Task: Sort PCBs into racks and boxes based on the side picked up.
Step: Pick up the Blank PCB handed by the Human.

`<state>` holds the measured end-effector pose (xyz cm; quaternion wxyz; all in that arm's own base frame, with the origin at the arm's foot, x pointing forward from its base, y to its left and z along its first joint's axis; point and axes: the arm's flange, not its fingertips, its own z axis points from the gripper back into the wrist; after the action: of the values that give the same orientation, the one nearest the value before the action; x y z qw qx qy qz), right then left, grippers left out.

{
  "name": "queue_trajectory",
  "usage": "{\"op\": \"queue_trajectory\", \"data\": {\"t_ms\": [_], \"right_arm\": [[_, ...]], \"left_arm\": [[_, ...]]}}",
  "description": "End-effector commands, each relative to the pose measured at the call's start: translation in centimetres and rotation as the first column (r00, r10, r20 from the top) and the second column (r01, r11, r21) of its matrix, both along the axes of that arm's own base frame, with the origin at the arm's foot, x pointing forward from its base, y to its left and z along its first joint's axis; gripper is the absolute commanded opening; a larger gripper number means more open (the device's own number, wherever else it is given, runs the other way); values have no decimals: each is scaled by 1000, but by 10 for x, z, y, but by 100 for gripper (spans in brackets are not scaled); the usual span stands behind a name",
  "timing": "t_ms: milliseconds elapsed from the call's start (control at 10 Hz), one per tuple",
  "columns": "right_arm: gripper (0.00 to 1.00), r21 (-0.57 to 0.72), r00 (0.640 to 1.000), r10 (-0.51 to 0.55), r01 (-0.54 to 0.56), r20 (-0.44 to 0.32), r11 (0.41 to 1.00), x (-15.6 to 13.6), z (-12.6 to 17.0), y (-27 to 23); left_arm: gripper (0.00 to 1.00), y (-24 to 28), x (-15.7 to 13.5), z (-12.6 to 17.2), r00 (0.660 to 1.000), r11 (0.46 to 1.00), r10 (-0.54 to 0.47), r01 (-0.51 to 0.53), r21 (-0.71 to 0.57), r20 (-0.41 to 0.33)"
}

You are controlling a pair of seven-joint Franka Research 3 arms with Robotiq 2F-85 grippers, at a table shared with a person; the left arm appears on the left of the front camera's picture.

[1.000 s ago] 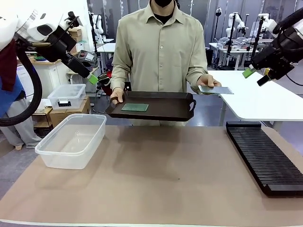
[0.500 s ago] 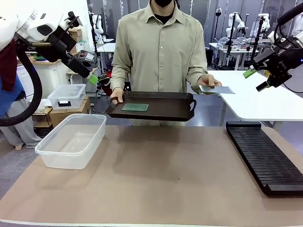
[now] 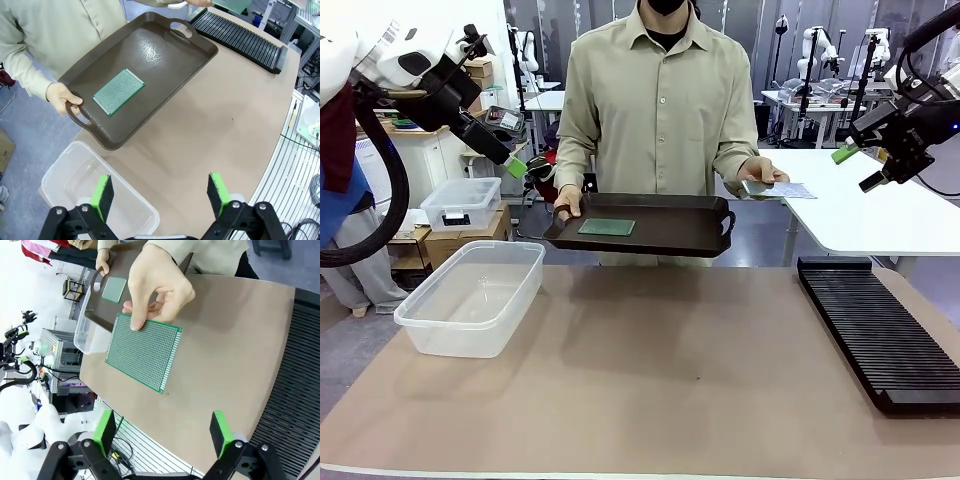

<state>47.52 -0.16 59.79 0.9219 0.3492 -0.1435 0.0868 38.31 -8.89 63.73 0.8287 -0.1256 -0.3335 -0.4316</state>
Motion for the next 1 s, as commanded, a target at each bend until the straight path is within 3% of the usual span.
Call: {"op": "queue_trajectory", "data": {"t_ms": [0,200,400,900], "right_arm": [[100,1,1000,-1,1,-1,1000,0,0,-1],[100,109,989,-21,38,-147,993,22,-18,1],[100,204,973,-43,90,-226,975,42,-37,4],[100,417,981,20,63,-192,907,68,-74,-3]], "left_arm": [[100,1,0,-1,1000,1000,-5,5,-5,-8],[100,1,0,-1,1000,1000,-5,5,-5,-8],[100,1,0,-1,1000,1000,-5,5,-5,-8],[100,1,0,-1,1000,1000,-5,5,-5,-8]]}}
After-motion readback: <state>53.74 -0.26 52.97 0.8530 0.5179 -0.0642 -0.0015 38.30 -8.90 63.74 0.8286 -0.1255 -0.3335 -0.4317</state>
